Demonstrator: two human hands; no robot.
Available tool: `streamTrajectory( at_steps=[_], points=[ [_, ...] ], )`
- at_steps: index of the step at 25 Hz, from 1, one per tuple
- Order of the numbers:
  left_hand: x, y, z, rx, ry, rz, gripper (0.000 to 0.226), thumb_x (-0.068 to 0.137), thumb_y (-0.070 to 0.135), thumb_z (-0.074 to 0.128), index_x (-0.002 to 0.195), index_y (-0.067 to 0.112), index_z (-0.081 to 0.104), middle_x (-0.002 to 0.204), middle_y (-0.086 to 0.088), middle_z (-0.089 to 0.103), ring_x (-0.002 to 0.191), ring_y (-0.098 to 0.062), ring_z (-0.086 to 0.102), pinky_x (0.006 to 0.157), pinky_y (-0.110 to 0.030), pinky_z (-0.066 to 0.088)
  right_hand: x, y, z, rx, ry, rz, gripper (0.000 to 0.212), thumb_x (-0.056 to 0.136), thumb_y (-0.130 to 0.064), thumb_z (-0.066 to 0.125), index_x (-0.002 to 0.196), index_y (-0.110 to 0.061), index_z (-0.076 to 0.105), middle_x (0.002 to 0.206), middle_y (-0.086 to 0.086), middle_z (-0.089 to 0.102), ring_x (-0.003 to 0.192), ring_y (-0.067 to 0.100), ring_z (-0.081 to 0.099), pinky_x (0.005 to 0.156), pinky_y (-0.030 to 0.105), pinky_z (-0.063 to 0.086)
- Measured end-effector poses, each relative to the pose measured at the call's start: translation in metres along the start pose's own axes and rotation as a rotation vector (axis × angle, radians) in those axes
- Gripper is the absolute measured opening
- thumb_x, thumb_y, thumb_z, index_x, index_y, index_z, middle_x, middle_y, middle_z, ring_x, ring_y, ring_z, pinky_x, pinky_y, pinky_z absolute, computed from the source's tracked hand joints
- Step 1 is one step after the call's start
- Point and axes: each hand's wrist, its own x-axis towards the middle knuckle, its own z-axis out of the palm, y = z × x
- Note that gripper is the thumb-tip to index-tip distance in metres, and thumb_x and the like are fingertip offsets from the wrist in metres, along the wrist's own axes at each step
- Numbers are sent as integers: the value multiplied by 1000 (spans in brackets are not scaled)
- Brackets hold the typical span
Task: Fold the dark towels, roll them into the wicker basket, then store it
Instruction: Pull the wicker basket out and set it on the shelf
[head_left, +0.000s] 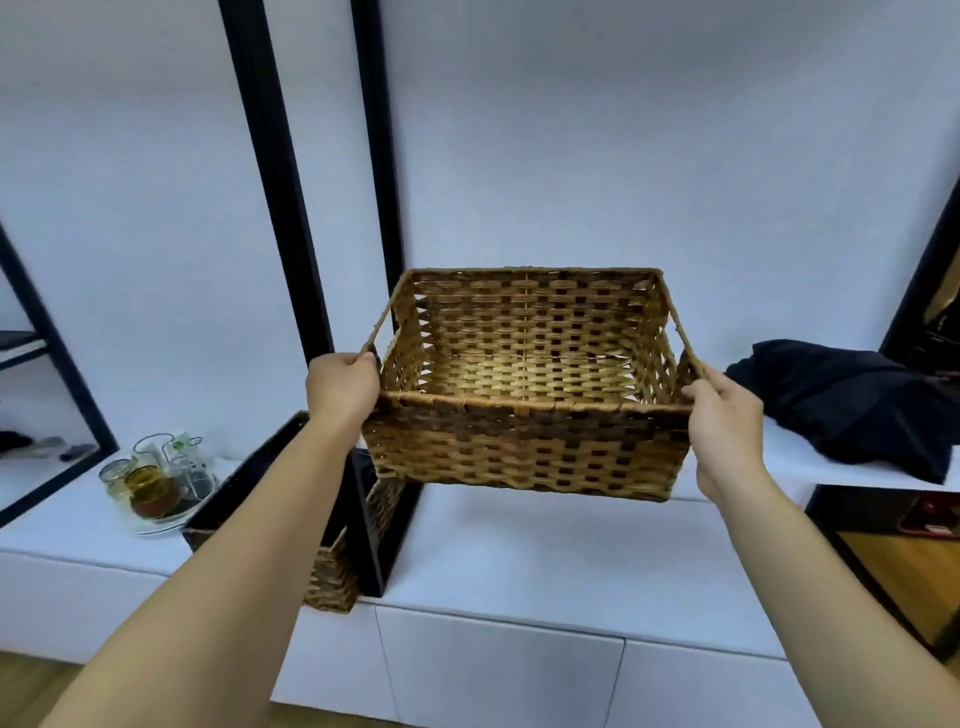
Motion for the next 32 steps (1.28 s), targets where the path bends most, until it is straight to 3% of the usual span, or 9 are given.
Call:
streamTrajectory(
  at_steps=[5, 9, 12, 21, 24, 27, 32],
  points=[
    [48, -26, 58, -134, 5, -127, 23, 94, 24, 53, 72, 20, 59, 81, -4, 59, 75, -19, 53, 74, -35, 42, 70, 36, 38, -20, -112, 100, 27, 104, -25, 44, 106, -31, 71, 102, -2, 74, 95, 15, 68, 70, 30, 52],
    [83, -30, 97, -172, 71, -122, 27, 94, 29, 44, 71, 17, 51, 72, -4, 51, 71, -23, 48, 67, -35, 37, 124, 50, 67, -44, -97, 114, 35, 107, -34, 35, 126, -31, 64, 110, -5, 70, 102, 13, 64, 73, 31, 51],
    [105, -34, 113, -178, 144, -128, 33, 98, 35, 39, 69, 18, 42, 69, -2, 44, 68, -21, 43, 66, -35, 35, 154, 63, 86, -65, -112, 110, 38, 105, -39, 34, 127, -30, 63, 111, -6, 69, 108, 15, 63, 83, 35, 51],
    [168, -34, 133, -175, 208, -178, 39, 104, 36, 37, 75, 14, 48, 72, -2, 45, 68, -19, 44, 65, -33, 34, 207, 90, 136, -143, -225, 20, 47, 101, -51, 31, 137, -34, 55, 127, -9, 64, 119, 13, 58, 107, 45, 46],
    [187, -36, 130, -142, 198, -196, 35, 104, 39, 36, 82, 14, 48, 75, -4, 44, 72, -23, 43, 68, -35, 34, 210, 98, 146, -164, -228, -6, 49, 101, -51, 30, 141, -34, 51, 131, -8, 62, 122, 14, 56, 107, 45, 46],
    [206, -36, 127, -137, 212, -236, 38, 105, 39, 36, 79, 15, 51, 78, -4, 51, 73, -22, 48, 74, -36, 37, 209, 97, 158, -157, -241, -13, 40, 106, -38, 31, 140, -31, 51, 124, -11, 62, 113, 9, 57, 99, 38, 47],
    [231, -39, 124, -68, 208, -256, 30, 100, 33, 37, 76, 18, 45, 77, -1, 44, 75, -24, 43, 66, -36, 32, 209, 94, 172, -160, -223, -41, 37, 101, -25, 32, 125, -33, 59, 112, -13, 66, 105, 5, 59, 86, 32, 48]
  ],
)
